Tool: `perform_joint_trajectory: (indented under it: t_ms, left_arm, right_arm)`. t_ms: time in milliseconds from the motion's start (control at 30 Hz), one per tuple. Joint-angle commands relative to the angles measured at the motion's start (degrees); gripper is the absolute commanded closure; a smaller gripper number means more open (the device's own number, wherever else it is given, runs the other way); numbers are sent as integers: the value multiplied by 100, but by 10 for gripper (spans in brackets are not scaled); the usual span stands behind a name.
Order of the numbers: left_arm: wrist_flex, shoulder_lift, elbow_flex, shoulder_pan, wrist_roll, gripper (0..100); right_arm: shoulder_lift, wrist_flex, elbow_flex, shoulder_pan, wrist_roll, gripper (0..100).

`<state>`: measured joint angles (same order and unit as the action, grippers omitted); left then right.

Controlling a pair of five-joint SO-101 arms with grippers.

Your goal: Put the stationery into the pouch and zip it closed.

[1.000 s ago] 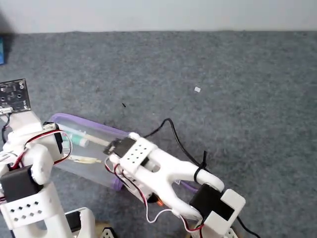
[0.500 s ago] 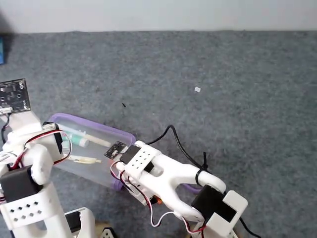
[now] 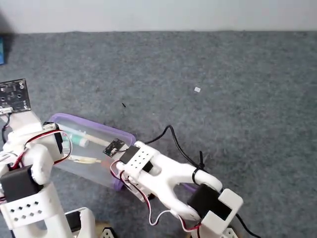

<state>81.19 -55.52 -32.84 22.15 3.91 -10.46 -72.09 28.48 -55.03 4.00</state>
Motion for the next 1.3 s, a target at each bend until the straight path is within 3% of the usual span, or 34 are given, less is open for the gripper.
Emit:
perform_joint_trajectory:
  t_ms: [0,267,533,800,1033,1267]
  left_arm:
    - [-114,0,242,35,-35,953]
    - [-114,0,242,35,-35,953]
    - [-114,0,224,35,-35,953]
    - [-114,0,215,35,-26,953]
    - [-114,0,224,18,-18,953]
    - [-105,0,242,35,-26,953]
  right_arm:
    - [66,251,-519,-84,62,989]
    - [831,295,-1459,-66,97,976]
    - [901,-127,-1741,180,360,719]
    - [857,-1059,-1705,796,325,719]
    - [347,-215,-1459,1323,-571,719]
    - [-620,198,-1495,1323,-853,839]
